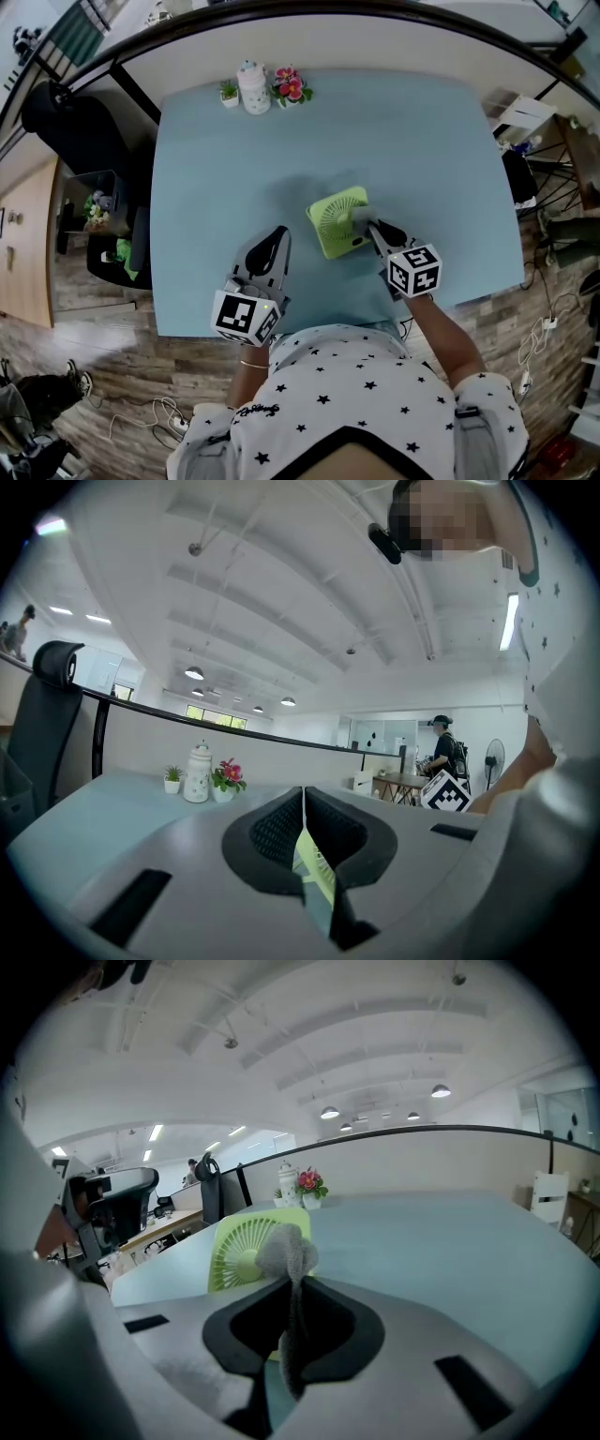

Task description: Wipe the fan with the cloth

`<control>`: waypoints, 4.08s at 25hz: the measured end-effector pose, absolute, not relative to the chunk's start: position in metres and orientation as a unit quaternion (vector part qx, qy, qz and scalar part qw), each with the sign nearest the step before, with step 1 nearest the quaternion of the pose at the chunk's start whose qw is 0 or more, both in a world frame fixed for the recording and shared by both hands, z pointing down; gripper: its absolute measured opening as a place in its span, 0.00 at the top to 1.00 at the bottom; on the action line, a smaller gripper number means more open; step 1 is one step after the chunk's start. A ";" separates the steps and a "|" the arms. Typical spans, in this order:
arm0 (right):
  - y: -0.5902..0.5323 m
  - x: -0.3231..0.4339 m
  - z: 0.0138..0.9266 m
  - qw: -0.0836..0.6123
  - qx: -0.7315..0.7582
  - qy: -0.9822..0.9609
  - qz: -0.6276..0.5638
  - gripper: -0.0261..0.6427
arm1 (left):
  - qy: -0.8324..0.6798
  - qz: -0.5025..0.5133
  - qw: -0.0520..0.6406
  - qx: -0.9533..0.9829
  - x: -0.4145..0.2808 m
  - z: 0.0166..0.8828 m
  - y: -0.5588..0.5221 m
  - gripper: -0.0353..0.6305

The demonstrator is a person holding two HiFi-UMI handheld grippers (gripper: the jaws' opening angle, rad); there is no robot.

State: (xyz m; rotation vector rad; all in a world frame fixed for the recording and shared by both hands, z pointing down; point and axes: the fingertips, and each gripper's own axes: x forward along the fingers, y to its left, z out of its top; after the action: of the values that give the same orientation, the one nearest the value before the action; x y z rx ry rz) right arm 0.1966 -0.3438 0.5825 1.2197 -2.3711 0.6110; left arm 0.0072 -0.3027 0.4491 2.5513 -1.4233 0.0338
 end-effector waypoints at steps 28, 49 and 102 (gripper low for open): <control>-0.289 0.113 0.595 0.205 0.315 -0.896 0.236 0.91 | -0.489 0.014 0.107 0.866 0.003 0.449 -0.301 0.90; -0.321 0.209 0.610 0.208 0.441 -0.830 0.273 0.91 | -0.474 0.018 0.114 0.873 0.014 0.455 -0.302 0.90; -0.337 0.131 0.457 0.014 0.363 -0.909 0.205 0.92 | -0.514 0.007 0.103 0.852 -0.005 0.446 -0.287 0.90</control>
State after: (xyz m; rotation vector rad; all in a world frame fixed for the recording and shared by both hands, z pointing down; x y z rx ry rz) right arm 0.1311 -0.3369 0.4573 1.1298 -2.8294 0.6385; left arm -0.0046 -0.2872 0.4460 2.5135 -1.5155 0.0212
